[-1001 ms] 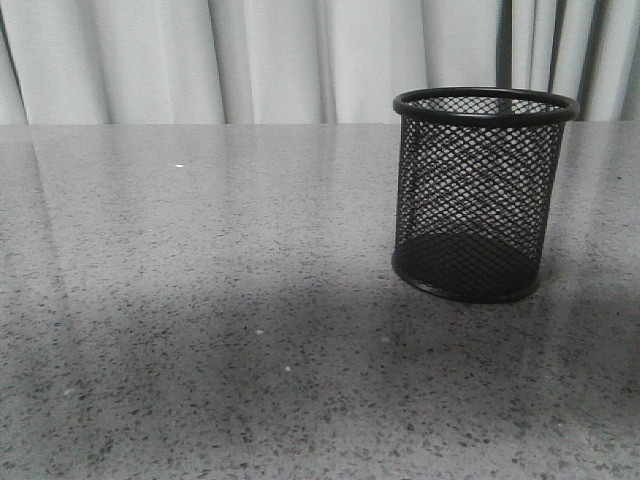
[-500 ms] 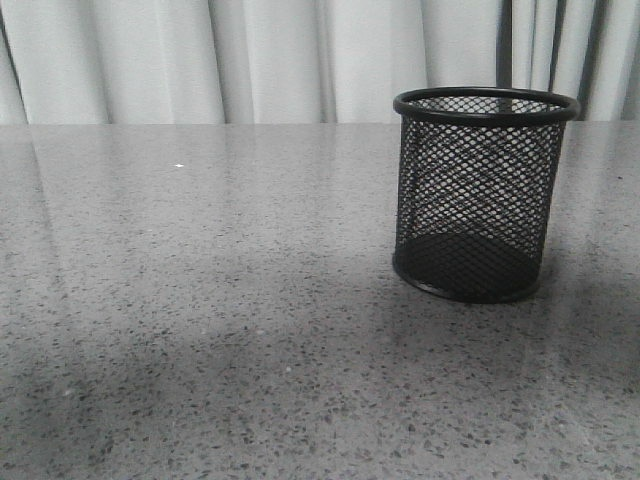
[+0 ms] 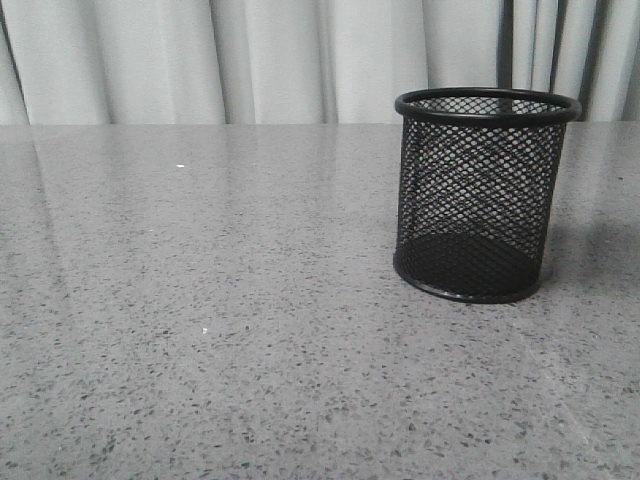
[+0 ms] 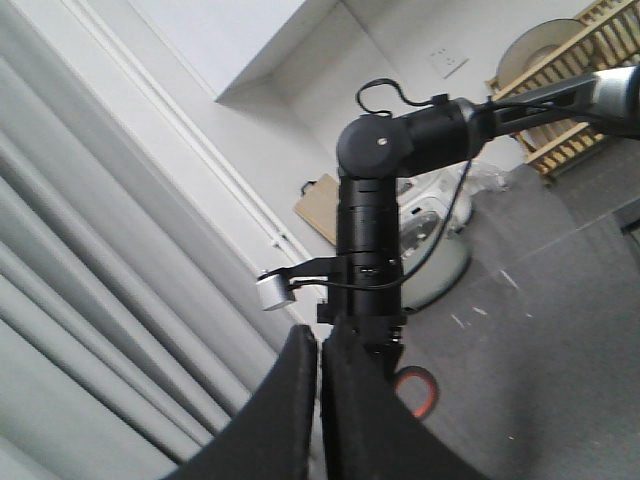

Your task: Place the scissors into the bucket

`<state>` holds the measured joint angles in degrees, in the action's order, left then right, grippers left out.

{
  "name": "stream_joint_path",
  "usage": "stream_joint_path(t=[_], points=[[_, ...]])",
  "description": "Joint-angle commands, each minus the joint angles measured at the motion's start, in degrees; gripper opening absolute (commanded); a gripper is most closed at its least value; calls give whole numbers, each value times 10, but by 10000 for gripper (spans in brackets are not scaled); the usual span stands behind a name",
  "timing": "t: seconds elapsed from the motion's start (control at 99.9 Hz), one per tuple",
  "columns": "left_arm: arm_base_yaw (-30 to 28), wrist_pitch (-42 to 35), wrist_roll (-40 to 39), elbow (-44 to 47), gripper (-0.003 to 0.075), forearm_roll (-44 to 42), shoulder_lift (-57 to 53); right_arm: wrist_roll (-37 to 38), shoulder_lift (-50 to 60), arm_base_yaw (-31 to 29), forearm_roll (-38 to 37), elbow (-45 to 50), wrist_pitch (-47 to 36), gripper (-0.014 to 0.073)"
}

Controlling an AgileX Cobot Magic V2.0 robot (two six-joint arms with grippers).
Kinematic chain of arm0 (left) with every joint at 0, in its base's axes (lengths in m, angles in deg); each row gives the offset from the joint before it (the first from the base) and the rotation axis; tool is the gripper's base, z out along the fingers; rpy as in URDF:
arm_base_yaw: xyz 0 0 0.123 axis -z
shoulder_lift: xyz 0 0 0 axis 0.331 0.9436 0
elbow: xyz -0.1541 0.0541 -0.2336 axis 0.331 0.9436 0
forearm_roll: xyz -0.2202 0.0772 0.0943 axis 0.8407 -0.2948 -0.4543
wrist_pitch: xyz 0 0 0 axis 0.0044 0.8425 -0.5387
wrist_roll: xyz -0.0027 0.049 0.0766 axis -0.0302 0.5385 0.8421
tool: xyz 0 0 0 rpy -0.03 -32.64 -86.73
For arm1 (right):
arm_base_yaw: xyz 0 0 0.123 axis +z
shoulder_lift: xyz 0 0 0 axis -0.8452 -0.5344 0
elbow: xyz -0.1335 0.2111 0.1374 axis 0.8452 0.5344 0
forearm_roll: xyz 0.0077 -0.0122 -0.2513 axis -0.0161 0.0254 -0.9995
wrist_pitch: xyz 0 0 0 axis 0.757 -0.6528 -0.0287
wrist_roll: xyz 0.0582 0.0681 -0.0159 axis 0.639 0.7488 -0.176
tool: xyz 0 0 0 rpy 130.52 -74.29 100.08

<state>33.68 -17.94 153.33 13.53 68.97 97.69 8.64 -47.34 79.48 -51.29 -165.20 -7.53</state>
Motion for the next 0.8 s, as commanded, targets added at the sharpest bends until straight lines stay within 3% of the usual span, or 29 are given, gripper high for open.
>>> stream_joint_path(t=[0.0, 0.24, 0.48, 0.791], points=[[3, 9, -31, -15, -20, 5, 3, 17, -1, -2, -16, -9, 31, -60], [3, 120, -32, -15, -20, -4, 3, 46, 61, -3, -67, 86, 31, -60], [3, 132, -32, -15, -20, -14, 3, 62, 103, -3, -87, 147, 31, -60], [3, 133, -32, -15, -20, -18, 3, 60, -16, -3, -105, 147, 30, -60]])
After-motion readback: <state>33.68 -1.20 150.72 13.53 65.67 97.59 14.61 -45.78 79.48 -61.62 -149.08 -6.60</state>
